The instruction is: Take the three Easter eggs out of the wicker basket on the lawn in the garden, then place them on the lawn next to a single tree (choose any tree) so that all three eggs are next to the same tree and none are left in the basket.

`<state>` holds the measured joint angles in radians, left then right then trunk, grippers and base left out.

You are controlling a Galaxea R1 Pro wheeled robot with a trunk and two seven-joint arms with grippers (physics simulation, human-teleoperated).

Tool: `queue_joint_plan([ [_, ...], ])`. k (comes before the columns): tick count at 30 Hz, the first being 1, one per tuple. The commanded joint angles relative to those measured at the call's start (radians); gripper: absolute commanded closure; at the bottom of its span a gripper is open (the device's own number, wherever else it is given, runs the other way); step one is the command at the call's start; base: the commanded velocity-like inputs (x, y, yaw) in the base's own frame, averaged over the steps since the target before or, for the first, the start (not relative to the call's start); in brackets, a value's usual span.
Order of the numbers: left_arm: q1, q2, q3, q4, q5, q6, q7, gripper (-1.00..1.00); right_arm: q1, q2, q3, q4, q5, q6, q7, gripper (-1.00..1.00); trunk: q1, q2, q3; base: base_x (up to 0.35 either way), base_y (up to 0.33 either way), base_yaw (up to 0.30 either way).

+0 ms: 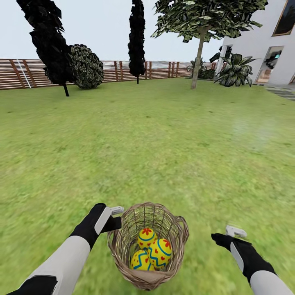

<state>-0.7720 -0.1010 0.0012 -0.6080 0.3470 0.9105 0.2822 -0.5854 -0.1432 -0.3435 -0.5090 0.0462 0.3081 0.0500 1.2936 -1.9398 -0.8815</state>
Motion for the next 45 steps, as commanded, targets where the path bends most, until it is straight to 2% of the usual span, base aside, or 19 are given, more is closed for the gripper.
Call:
queue_joint_plan([
  [1,-0.001,0.0,0.0,-0.001,0.021,0.001,0.009,1.0,-0.001,0.001,-0.005,0.043,0.031,-0.022,0.005,-1.0,-0.004,0.007,0.002,0.0,0.0,0.0],
  [5,-0.001,0.0,0.0,-0.001,0.021,0.001,0.009,1.0,-0.001,0.002,-0.003,0.11,0.037,-0.024,0.005,-1.0,-0.019,0.035,0.015,0.0,0.0,0.0],
  [8,-0.001,0.0,0.0,0.0,0.021,0.001,0.008,1.0,0.002,0.003,-0.003,0.202,0.038,-0.046,0.005,-1.0,-0.031,0.056,0.024,0.0,0.0,0.0],
  [10,-0.001,0.0,0.0,0.0,0.021,0.001,0.008,1.0,0.002,0.004,-0.002,0.294,0.046,-0.156,0.005,-1.0,-0.039,0.07,0.031,0.0,0.0,0.0],
  [11,-0.001,0.0,0.0,0.001,0.021,0.001,0.008,1.0,0.003,0.004,-0.002,0.336,0.071,-0.201,0.004,-1.0,-0.042,0.077,0.034,0.0,0.0,0.0],
  [13,-0.001,0.0,0.0,0.001,0.021,0.001,0.008,1.0,0.01,0.004,-0.002,0.429,0.147,-0.269,0.001,-1.0,-0.05,0.091,0.04,0.0,0.0,0.0],
  [16,-0.001,0.0,0.001,0.002,0.021,0.001,0.008,1.0,0.064,0.009,-0.002,0.488,0.171,-0.366,0.001,-1.0,-0.062,0.112,0.049,0.0,0.0,0.0],
  [18,-0.001,0.0,0.001,0.001,0.021,0.001,0.008,1.0,0.096,0.012,-0.002,0.491,0.172,-0.374,0.001,-1.0,-0.069,0.126,0.056,0.0,0.0,0.0],
  [25,-0.001,0.0,0.001,0.001,0.021,0.001,0.008,1.0,0.142,0.014,-0.002,0.533,0.169,-0.376,0.004,-1.0,-0.096,0.175,0.078,0.0,0.0,0.0],
  [30,0.0,0.0,0.0,0.001,0.021,0.001,0.008,1.0,0.225,0.014,-0.002,0.555,0.167,-0.376,0.004,-1.0,-0.115,0.21,0.093,0.0,0.0,0.0],
  [40,-0.001,0.001,0.006,0.003,0.021,0.003,0.009,1.0,0.229,0.014,-0.003,0.555,0.167,-0.376,0.004,-1.0,-0.154,0.28,0.125,0.002,0.0,0.0],
  [45,-0.001,0.001,0.006,0.004,0.021,0.002,0.009,1.0,0.229,0.014,-0.003,0.555,0.167,-0.376,0.004,-1.0,-0.173,0.315,0.14,0.296,0.0,0.0],
])
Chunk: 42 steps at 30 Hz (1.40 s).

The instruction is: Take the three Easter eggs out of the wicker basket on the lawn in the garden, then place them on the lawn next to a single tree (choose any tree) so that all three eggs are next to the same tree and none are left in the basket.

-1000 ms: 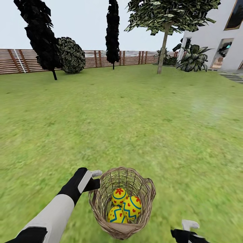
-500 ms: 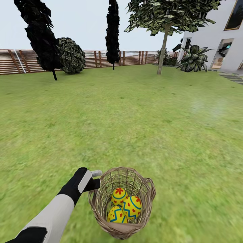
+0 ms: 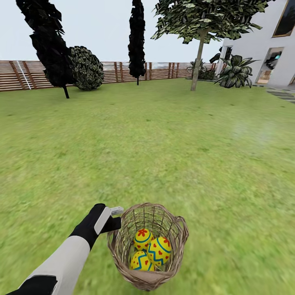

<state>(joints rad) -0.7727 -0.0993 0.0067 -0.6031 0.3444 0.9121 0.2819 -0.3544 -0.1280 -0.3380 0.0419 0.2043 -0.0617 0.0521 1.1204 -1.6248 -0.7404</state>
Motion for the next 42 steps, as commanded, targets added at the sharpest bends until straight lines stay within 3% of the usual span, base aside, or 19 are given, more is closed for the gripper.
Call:
queue_joint_plan([
  [1,0.0,0.0,0.001,-0.002,0.024,0.001,0.01,1.0,-0.001,-0.001,-0.009,0.004,0.009,-0.006,0.002,-1.0,-0.003,0.007,0.002,0.324,0.0,0.0],
  [17,0.0,0.0,-0.001,-0.001,0.024,0.003,0.01,1.0,0.0,-0.001,-0.009,0.008,0.003,-0.007,0.003,-1.0,-0.065,0.119,0.053,0.036,0.0,-0.006],
  [31,0.0,0.0,-0.002,0.002,0.024,0.003,0.009,1.0,0.022,0.008,-0.009,0.008,0.005,-0.007,0.003,-1.0,-0.118,0.217,0.096,0.0,0.0,-0.114],
  [42,0.0,-0.002,-0.002,0.003,0.023,0.003,0.009,1.0,0.029,0.007,-0.01,0.008,0.001,-0.007,0.003,-1.0,-0.161,0.294,0.131,0.0,0.0,-0.238],
])
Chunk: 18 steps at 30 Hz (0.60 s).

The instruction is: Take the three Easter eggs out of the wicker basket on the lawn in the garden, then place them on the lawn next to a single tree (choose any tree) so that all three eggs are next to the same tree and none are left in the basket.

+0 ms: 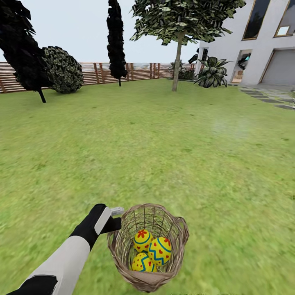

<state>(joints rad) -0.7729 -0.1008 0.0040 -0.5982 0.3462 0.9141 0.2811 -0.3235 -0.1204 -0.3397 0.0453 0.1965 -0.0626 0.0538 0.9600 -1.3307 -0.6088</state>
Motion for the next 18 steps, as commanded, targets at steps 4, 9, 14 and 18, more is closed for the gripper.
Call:
queue_joint_plan([
  [4,0.0,0.0,0.001,-0.001,0.021,0.001,0.009,1.0,-0.002,-0.001,-0.009,0.004,0.009,-0.006,0.001,-1.0,-0.015,0.028,0.012,0.0,0.0,-0.244],
  [9,0.0,-0.002,-0.002,0.0,0.02,0.002,0.009,1.0,-0.002,-0.001,-0.009,0.005,0.009,-0.006,0.001,-1.0,-0.035,0.063,0.027,0.022,-0.066,-0.148],
  [14,0.0,-0.002,-0.002,0.0,0.02,0.002,0.009,1.0,-0.002,0.001,-0.009,0.004,0.011,-0.006,0.001,-1.0,-0.054,0.098,0.043,0.171,-0.246,-0.003],
  [18,0.0,-0.002,-0.002,0.0,0.02,0.005,0.009,1.0,-0.002,-0.001,-0.009,0.004,0.011,-0.006,0.001,-1.0,-0.069,0.126,0.056,0.197,-0.194,0.0],
])
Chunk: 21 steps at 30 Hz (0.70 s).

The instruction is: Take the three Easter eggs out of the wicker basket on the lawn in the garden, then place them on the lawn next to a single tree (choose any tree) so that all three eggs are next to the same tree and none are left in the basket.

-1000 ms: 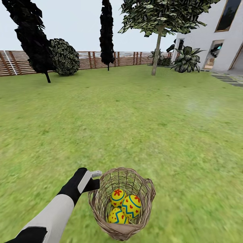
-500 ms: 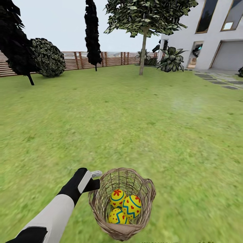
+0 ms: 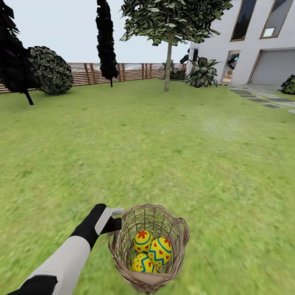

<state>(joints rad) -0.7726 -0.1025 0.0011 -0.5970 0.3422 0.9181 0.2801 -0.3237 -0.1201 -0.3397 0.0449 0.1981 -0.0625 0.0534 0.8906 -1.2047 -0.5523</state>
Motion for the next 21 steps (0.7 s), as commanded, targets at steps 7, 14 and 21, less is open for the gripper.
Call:
queue_joint_plan([
  [7,-0.001,0.0,0.0,-0.001,0.024,0.001,0.01,1.0,-0.002,-0.001,-0.009,0.004,0.009,-0.007,0.002,-1.0,-0.027,0.049,0.021,0.189,-0.166,0.0],
  [14,-0.001,0.0,0.0,-0.001,0.024,0.001,0.01,1.0,-0.002,-0.001,-0.009,0.004,0.01,-0.007,0.002,-1.0,-0.053,0.098,0.043,0.155,-0.129,0.0],
  [21,-0.001,0.0,0.0,-0.001,0.024,0.001,0.01,1.0,-0.002,-0.001,-0.009,0.004,0.01,-0.007,0.002,-1.0,-0.08,0.147,0.065,0.145,-0.118,0.0],
])
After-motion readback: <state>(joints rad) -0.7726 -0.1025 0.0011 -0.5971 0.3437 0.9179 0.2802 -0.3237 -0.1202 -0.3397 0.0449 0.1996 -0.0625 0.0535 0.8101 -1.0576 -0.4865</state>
